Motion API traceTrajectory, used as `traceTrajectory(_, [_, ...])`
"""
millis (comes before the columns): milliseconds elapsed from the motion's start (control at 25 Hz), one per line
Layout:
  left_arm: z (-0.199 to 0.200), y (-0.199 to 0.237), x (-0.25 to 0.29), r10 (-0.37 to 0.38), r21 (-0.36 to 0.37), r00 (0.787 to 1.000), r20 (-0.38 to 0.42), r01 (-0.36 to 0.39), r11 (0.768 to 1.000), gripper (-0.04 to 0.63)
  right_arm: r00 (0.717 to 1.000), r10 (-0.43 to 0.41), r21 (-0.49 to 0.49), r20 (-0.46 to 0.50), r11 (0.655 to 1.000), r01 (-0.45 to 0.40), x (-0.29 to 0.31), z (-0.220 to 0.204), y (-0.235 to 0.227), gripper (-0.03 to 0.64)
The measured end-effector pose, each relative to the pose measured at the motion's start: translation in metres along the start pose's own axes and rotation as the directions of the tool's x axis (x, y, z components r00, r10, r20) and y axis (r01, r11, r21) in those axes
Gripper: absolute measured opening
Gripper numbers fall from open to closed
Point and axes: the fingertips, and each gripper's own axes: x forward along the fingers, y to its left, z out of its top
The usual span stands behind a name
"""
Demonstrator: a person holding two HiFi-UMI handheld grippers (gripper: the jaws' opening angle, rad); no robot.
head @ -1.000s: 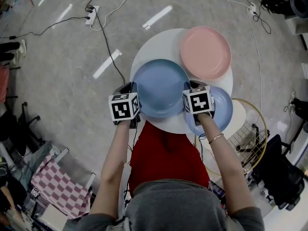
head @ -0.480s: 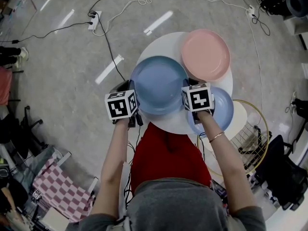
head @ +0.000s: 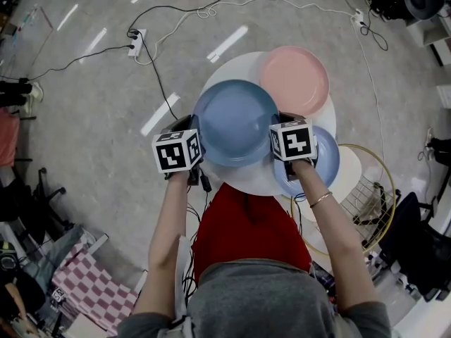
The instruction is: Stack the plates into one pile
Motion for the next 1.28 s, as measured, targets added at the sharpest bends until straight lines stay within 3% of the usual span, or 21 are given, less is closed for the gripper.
traceTrajectory(240, [0.009,-0.021,-0.008,-0.042,0.031,0.999,0.009,0.042,0.999,0.028,0.999,-0.039,0.037,0.027,0.999,0.038,-0.023,-0.007,-0.01,0.047])
traceTrajectory(520, [0.025,-0.07,-0.008,-0.127,0.135,0.992,0.008,0.125,0.983,0.026,0.99,-0.125,0.14,0.06,0.983,0.115,-0.065,-0.023,-0.045,0.047])
traceTrajectory(920, [0.018,-0.167,0.012,-0.25,0.271,0.966,-0.069,0.259,0.927,0.026,0.972,-0.23,0.325,0.05,0.924,0.202,-0.111,-0.09,-0.108,0.046])
traceTrajectory(1280, [-0.01,-0.234,0.034,-0.303,0.349,0.937,-0.173,0.346,0.871,0.025,0.961,-0.278,0.442,-0.002,0.862,0.25,-0.132,-0.152,-0.15,0.047])
